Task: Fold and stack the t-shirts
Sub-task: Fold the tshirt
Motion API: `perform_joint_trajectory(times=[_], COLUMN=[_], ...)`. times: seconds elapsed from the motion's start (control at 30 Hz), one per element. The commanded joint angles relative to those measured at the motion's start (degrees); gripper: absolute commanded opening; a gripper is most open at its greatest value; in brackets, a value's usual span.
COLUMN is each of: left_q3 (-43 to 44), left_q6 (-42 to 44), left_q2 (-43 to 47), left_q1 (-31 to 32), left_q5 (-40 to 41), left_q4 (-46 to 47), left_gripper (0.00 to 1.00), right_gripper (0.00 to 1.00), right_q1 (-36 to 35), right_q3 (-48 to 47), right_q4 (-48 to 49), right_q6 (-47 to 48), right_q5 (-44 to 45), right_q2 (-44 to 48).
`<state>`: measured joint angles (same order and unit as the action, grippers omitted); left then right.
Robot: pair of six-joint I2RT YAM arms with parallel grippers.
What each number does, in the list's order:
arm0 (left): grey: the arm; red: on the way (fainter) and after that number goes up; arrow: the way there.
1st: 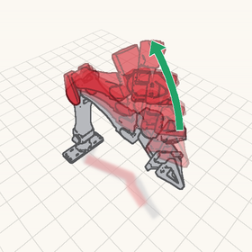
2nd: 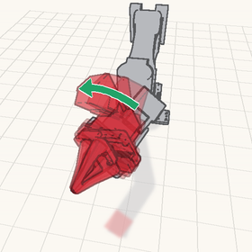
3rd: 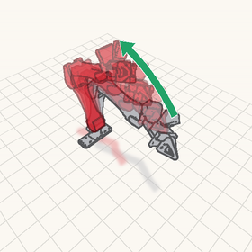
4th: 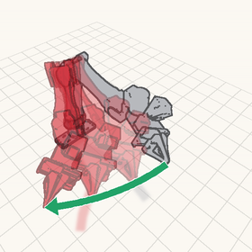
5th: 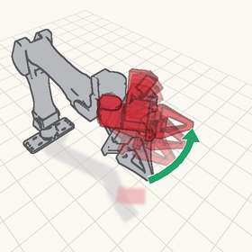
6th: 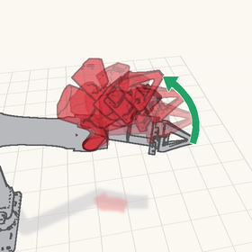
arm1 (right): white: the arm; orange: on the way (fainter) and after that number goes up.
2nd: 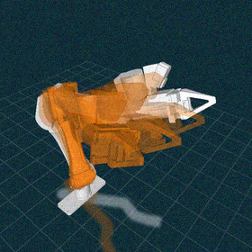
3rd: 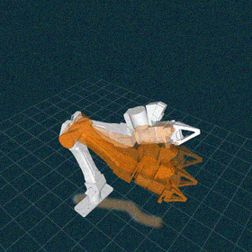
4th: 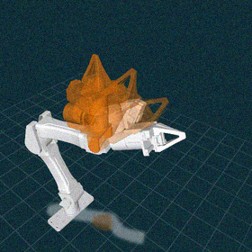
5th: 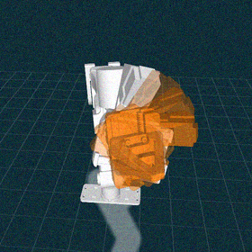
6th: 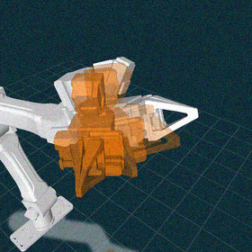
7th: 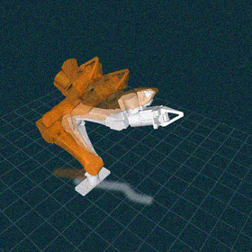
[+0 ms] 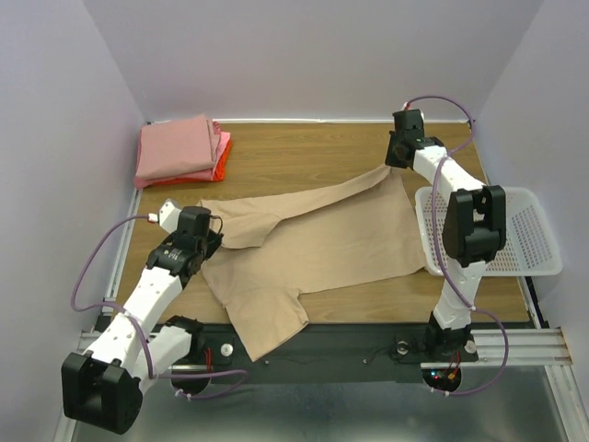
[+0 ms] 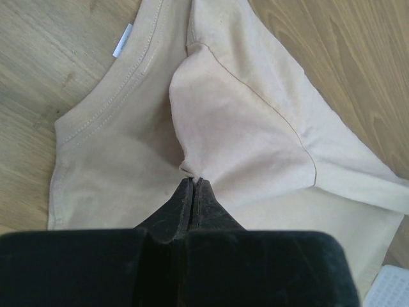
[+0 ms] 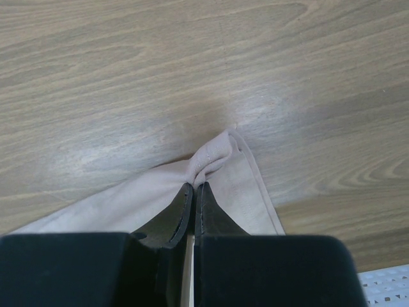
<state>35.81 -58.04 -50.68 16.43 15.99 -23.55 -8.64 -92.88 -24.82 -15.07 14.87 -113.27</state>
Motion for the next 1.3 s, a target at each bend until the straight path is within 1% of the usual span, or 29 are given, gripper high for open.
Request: perform_joint_trajectory(times=[0.0,0.13,0.2,0.3,0.33,0.4,0.43,0.47,0.5,0.53,0.57,0.6,0.73,0.8,0.83,0.87,0.97,1.0,1.03,1.07,1.13,1.2,1.27], left_q3=[-2.9,-5.7,-7.2,-8.0,-8.0,-7.9,-7.8,-7.7,-7.4,-7.1,-6.8,-6.4,-3.7,-2.2,-1.2,-0.7,1.3,2.0,3.6,4.6,6.1,8.9,10.8], left_q6=[-1.0,-1.2,-1.3,-0.5,-0.4,-0.1,0.2,0.5,0.3,0.5,0.7,0.8,0.8,1.3,1.5,1.8,3.5,4.3,4.9,5.8,6.4,7.3,8.5], left_q2=[1.0,1.5,1.6,1.5,1.5,1.5,1.6,2.0,2.2,2.6,3.4,3.9,6.2,5.9,5.2,3.4,-0.7,-4.2,-6.3,-10.3,-14.3,-19.8,-23.0], left_q1=[0.2,0.2,0.2,0.2,0.2,0.2,0.2,0.2,0.2,0.2,0.2,0.2,0.3,0.3,0.3,0.3,0.3,0.3,0.2,0.3,0.2,0.2,-0.1], left_q5=[-0.6,-2.3,-2.8,-3.6,-3.8,-4.3,-4.7,-5.1,-4.8,-5.3,-5.4,-5.2,-4.1,-3.3,-3.4,-3.7,-4.8,-4.9,-5.1,-5.3,-4.8,-4.0,-2.9], left_q4=[-0.7,-0.5,-0.1,0.1,0.0,-0.2,-0.2,-0.4,-1.1,-1.1,-1.3,-1.8,-2.6,-1.5,-1.0,0.8,4.8,7.3,8.2,10.3,12.1,14.0,16.0], left_gripper=[0.00,0.00,0.00,0.00,0.04,0.17,0.35,0.44,0.56,0.64,0.84,0.91,0.94,0.95,0.95,0.95,0.95,0.96,0.96,0.96,0.96,0.98,0.98], right_gripper=[0.01,0.01,0.05,0.07,0.11,0.18,0.22,0.34,0.40,0.45,0.49,0.52,0.67,0.93,1.00,1.00,1.00,1.00,1.00,1.00,1.00,1.00,1.00], right_q1=[0.5,0.6,0.5,0.5,0.5,0.5,0.5,0.5,0.5,0.6,0.4,0.4,0.5,0.4,0.4,0.4,0.0,-0.7,-1.0,-1.7,-2.0,-2.0,-2.0], right_q3=[1.0,3.8,4.2,3.8,3.8,3.8,3.8,3.6,3.5,3.4,3.4,3.3,2.5,1.9,1.3,0.8,-1.2,-1.4,-1.8,-2.6,-3.8,-5.9,-7.7], right_q4=[0.0,-0.1,-0.2,-0.6,-0.8,-1.0,-1.2,-1.5,-1.6,-1.7,-1.8,-1.9,-2.0,-1.9,-1.9,-1.8,-1.8,-1.8,-1.8,-1.8,-1.8,-1.8,-1.8], right_q6=[1.4,1.3,1.3,1.0,1.1,1.0,1.1,1.1,1.1,1.2,1.4,1.4,1.8,2.1,2.1,2.2,2.3,2.0,2.1,2.0,1.4,0.6,0.3], right_q5=[1.6,2.7,2.9,4.3,4.4,5.2,5.3,5.6,5.7,5.5,4.6,4.3,2.4,0.2,-1.5,-5.8,-13.7,-16.2,-16.6,-17.5,-18.1,-17.4,-15.8], right_q2=[3.1,3.4,3.1,2.1,1.9,1.8,1.9,2.0,2.3,2.4,2.8,3.6,4.9,5.4,5.5,5.3,3.9,2.9,2.1,0.5,-1.3,-4.6,-7.0])
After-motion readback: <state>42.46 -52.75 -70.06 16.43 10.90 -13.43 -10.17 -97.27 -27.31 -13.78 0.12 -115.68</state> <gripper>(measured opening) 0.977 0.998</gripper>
